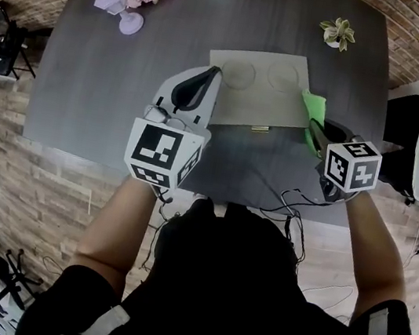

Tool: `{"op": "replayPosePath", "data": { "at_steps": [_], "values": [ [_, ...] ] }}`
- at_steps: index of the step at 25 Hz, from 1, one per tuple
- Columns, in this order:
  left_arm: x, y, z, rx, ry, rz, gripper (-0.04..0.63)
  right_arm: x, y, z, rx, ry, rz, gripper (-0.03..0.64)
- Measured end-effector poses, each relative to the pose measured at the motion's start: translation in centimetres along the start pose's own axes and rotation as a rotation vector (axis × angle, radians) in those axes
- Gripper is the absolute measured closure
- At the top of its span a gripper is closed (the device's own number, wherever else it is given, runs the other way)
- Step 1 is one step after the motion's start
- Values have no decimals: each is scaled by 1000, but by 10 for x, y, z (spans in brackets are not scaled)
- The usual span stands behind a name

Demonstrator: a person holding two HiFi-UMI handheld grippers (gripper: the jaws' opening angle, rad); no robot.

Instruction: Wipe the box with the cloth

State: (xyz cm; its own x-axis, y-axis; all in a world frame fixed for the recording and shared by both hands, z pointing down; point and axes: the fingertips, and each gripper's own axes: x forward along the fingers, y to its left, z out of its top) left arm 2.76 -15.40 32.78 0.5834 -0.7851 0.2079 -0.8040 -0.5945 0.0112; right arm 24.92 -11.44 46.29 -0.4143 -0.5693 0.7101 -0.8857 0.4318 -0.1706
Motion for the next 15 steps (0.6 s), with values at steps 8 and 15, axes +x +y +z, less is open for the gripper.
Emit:
{"op": "replayPosePath", "data": {
  "at_steps": [8, 15],
  "values": [
    [-18, 9, 1, 1, -11, -2, 586, -15, 14, -8, 42, 10, -4, 578],
    [-33, 31, 1, -13, -25, 18, 586, -12, 62, 28, 88, -21, 95, 578]
  ]
}}
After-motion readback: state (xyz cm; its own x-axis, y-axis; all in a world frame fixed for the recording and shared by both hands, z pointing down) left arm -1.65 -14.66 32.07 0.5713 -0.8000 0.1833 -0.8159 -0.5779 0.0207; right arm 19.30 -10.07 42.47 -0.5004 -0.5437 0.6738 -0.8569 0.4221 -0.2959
